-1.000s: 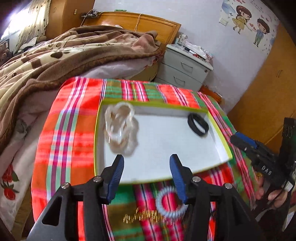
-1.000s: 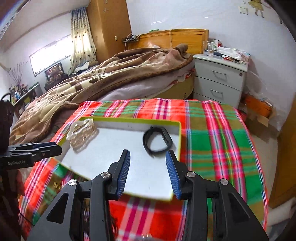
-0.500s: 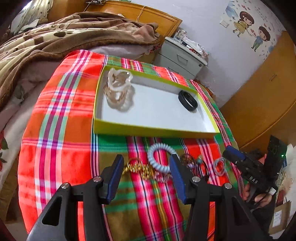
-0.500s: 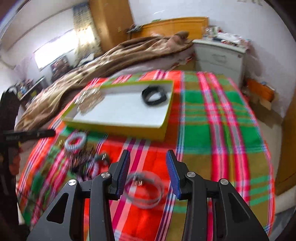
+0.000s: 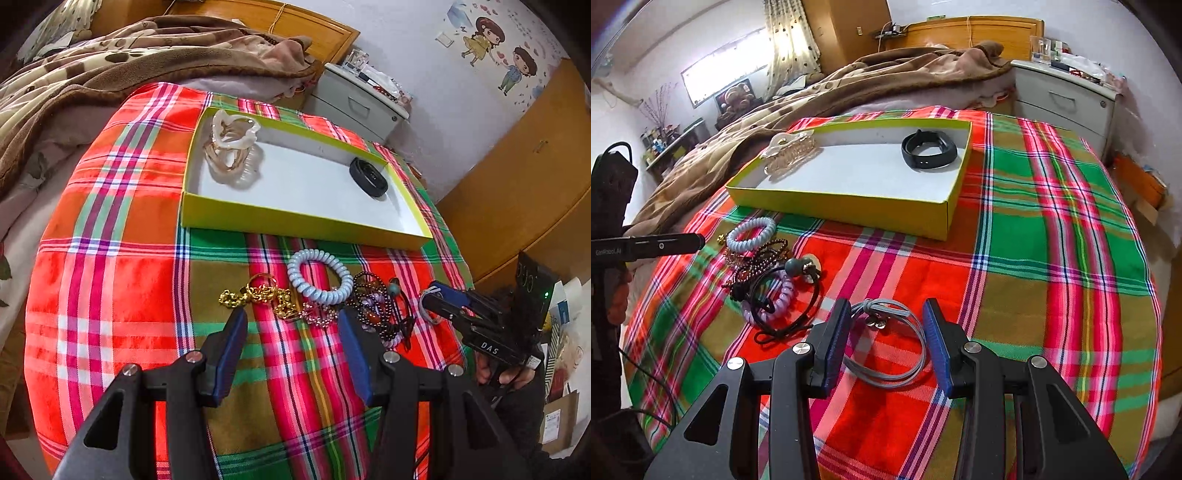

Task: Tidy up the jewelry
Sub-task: 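Move the right gripper to the grey cord bracelet and grasp it, then grasp the light blue coiled hair tie with the left gripper while the right holds the grey bracelet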

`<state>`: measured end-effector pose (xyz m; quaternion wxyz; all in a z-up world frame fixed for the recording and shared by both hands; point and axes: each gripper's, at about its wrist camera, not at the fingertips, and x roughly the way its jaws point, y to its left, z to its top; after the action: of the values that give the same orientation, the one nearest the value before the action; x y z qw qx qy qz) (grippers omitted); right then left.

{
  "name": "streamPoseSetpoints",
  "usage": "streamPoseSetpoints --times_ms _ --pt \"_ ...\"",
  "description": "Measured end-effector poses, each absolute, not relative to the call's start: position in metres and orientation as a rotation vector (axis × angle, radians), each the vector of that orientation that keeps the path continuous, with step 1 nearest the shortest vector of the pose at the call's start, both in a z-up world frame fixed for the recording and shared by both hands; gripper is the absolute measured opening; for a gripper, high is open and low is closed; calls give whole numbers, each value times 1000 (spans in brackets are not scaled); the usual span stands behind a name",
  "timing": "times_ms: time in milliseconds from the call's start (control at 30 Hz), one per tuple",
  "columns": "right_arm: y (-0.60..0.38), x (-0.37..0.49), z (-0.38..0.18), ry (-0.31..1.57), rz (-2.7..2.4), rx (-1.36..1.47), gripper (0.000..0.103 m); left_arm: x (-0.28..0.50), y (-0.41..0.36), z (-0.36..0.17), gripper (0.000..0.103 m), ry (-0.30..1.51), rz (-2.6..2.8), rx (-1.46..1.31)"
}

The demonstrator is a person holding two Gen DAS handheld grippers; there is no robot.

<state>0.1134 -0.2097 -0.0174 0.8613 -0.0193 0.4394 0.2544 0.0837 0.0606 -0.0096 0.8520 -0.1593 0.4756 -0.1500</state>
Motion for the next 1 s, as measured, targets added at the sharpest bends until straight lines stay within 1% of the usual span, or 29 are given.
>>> streamPoseSetpoints --times_ms 300,400,467,567,600,633,1000 --pt "-201 108 -17 913 495 -87 41 87 57 -11 53 1014 -287 -331" --pt "-202 107 -16 908 473 -92 27 89 56 -12 53 1016 -287 -332" --pt "-204 108 -16 909 472 -81 25 90 55 -11 53 1014 -297 -343" --pt "-207 108 -15 903 472 -67 16 93 53 -12 53 1018 -301 -357" --pt "-207 107 -15 899 469 -67 8 94 52 -12 53 1021 -300 -356" --pt "-208 107 -14 894 467 -66 5 95 51 -12 53 1027 -297 -356" --pt "-224 99 -2 828 445 9 3 111 40 -13 53 1037 -261 -294"
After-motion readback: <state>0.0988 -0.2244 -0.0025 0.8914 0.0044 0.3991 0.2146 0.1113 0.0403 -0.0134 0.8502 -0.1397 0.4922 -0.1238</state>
